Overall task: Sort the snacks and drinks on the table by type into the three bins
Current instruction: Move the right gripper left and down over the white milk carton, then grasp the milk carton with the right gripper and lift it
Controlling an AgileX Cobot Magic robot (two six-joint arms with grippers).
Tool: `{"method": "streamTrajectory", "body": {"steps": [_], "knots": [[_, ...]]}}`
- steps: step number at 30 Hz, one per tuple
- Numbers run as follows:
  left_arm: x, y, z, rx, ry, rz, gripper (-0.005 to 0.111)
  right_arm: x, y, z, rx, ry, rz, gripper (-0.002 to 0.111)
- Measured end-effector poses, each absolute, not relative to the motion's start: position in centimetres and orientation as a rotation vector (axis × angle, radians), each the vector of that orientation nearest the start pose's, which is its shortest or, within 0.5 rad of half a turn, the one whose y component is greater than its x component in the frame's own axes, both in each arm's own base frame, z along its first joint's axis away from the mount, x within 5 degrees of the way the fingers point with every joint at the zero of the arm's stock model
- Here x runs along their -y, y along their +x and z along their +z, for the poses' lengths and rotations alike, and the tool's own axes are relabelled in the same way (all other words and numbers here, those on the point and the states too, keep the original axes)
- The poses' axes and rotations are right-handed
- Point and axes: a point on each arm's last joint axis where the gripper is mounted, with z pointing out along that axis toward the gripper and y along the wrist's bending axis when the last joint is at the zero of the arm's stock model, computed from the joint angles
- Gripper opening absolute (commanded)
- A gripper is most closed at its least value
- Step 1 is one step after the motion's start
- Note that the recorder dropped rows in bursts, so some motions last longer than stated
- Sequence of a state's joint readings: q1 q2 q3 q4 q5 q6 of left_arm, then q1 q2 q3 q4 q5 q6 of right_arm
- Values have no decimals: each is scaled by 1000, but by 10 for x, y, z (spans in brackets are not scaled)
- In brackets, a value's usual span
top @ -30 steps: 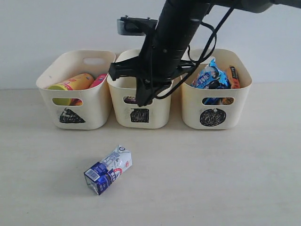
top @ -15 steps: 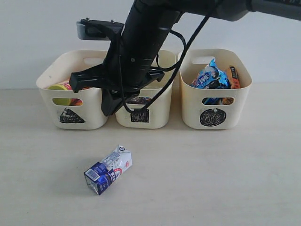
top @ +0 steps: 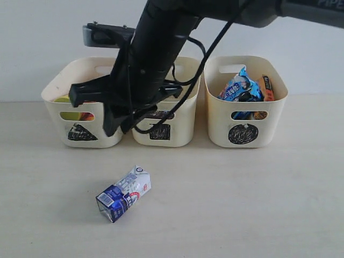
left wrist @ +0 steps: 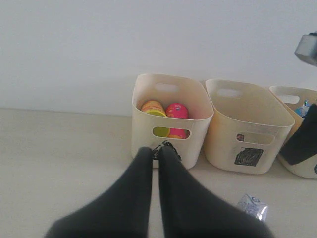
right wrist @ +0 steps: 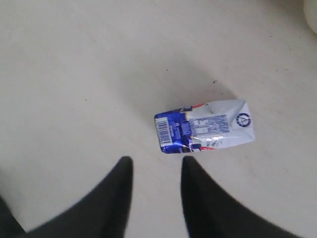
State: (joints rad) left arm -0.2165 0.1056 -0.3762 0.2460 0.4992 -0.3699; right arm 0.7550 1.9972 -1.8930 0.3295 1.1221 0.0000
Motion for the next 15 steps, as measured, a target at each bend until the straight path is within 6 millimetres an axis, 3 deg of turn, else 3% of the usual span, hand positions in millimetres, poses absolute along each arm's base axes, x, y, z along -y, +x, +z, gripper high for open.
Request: {"method": "streamTrajectory", "body": {"steps": [2, 6, 15], "knots": [[-2, 41, 288, -1701, -33, -177, 4, -333, 299, 293, -2659, -915, 658, 74], [-2, 41, 288, -1701, -33, -177, 4, -345, 303, 267, -2774, -673, 602, 62], [-2, 41, 288, -1701, -33, -177, 4, -345, 321, 214, -2957, -138, 383, 66]]}}
